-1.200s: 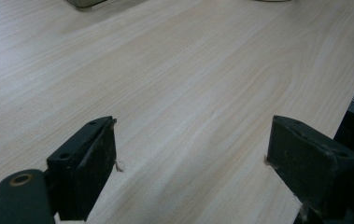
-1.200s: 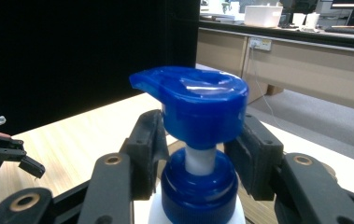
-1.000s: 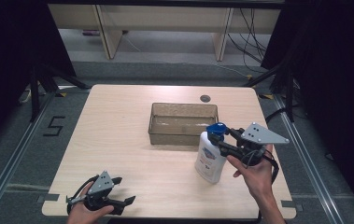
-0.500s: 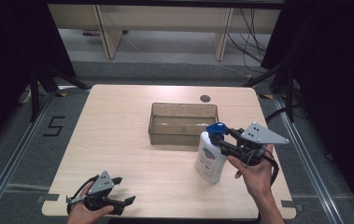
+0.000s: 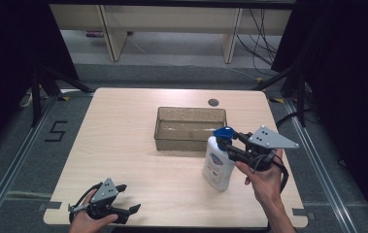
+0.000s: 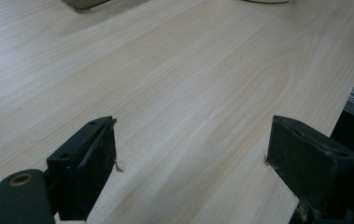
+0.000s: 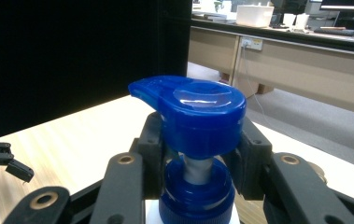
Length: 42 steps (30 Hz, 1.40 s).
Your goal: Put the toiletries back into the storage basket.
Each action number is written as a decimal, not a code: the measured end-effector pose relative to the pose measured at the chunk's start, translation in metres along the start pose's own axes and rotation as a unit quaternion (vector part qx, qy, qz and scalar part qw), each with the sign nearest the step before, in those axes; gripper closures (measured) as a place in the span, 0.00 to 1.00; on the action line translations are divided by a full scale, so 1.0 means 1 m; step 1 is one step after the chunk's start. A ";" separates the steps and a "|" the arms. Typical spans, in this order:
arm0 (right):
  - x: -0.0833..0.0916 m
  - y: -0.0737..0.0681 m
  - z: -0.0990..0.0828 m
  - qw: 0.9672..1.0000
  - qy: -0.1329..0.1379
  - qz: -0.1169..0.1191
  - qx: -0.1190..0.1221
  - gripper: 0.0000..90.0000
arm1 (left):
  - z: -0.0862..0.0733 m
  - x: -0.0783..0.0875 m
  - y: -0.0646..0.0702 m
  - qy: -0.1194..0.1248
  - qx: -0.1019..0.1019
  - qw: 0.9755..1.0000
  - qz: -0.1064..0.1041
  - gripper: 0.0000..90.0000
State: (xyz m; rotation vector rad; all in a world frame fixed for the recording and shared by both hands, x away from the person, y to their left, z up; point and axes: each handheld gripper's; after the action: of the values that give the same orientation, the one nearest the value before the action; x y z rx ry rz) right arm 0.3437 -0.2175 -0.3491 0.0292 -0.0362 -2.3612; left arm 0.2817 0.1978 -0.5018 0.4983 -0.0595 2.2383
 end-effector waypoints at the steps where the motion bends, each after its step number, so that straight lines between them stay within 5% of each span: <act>1: 0.000 -0.001 0.001 1.000 -0.002 0.003 -0.007 0.69 | 0.000 0.000 0.000 0.001 0.000 1.000 0.000 0.17; 8: 0.001 0.001 0.016 1.000 0.018 0.000 -0.005 0.69 | 0.000 0.000 0.000 0.002 0.000 1.000 -0.002 0.17; 9: 0.001 0.000 0.018 1.000 0.016 0.001 -0.020 0.69 | 0.000 0.000 0.000 0.003 0.001 1.000 -0.002 0.17; 14: -0.002 0.003 0.023 1.000 0.015 0.000 -0.001 0.69 | 0.000 0.000 0.000 -0.004 0.000 1.000 0.001 0.17; 18: -0.005 0.005 0.027 1.000 0.011 0.001 -0.017 0.69 | 0.000 0.000 -0.001 0.000 -0.001 1.000 0.003 0.17; 20: -0.007 0.009 0.029 1.000 0.021 -0.005 0.002 0.69 | 0.000 0.000 -0.002 -0.006 -0.001 1.000 0.001 0.17; 26: -0.011 0.011 0.037 1.000 0.024 -0.007 -0.016 0.69 | 0.000 0.000 -0.002 -0.007 -0.002 1.000 -0.003 0.17; 28: -0.014 0.014 0.040 1.000 0.029 -0.006 -0.004 0.69 | 0.000 -0.001 -0.002 -0.002 -0.003 1.000 -0.003 0.17; 29: -0.014 0.013 0.042 1.000 0.022 -0.005 -0.020 0.69 | 0.000 -0.001 -0.002 -0.002 -0.002 1.000 -0.003 0.17; 42: -0.027 0.023 0.067 0.999 0.038 0.003 -0.017 0.69 | 0.000 -0.001 -0.002 -0.002 -0.003 1.000 -0.003 0.17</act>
State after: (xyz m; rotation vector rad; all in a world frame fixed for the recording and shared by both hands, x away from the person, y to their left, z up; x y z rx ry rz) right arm 0.3768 -0.2142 -0.2806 0.1033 0.0403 -2.3525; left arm 0.2834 0.1983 -0.5022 0.4993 -0.0672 2.2313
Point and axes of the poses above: each handheld gripper's, and its own axes: x roughly backward along the jaws, z roughly out of its top, y roughly to its right, and after that the axes turned 13 degrees about y, right-handed
